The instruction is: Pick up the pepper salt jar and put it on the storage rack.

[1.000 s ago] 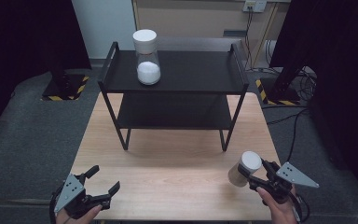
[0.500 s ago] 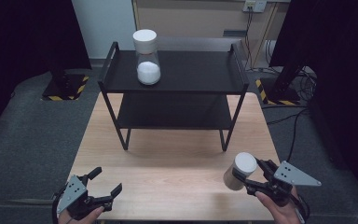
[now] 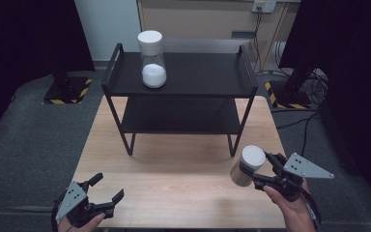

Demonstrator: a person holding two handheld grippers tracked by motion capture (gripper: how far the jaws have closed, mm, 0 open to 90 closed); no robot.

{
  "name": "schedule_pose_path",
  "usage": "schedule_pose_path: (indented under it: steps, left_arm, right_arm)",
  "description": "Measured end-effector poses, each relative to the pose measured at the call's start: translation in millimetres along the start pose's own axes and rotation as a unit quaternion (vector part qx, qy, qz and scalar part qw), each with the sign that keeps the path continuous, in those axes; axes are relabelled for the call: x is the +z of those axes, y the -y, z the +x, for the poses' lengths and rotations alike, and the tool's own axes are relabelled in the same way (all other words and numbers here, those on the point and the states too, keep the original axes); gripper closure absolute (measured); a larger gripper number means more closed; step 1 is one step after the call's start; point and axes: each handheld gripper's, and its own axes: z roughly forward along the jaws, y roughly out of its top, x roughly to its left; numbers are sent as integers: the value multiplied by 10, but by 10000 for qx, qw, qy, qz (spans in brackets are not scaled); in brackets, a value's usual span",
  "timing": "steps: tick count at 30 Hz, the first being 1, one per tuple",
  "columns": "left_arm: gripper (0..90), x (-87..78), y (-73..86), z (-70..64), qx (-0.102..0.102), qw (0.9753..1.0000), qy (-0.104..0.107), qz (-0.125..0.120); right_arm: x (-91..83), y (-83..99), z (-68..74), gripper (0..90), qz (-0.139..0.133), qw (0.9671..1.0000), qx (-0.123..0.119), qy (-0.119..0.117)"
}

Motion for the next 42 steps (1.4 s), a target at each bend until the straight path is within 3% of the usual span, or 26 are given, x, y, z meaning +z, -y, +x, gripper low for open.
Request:
schedule_pose_path:
  steps: [17, 42]
  left_arm:
    - [48, 24, 14, 2, 4, 10000, 33, 56]
    - [46, 14, 9, 13, 54, 10000, 19, 80]
  right_arm:
    - [84, -441, -108, 343, -72, 10000, -25, 35]
    - [296, -973, -115, 342, 127, 9992, -296, -250]
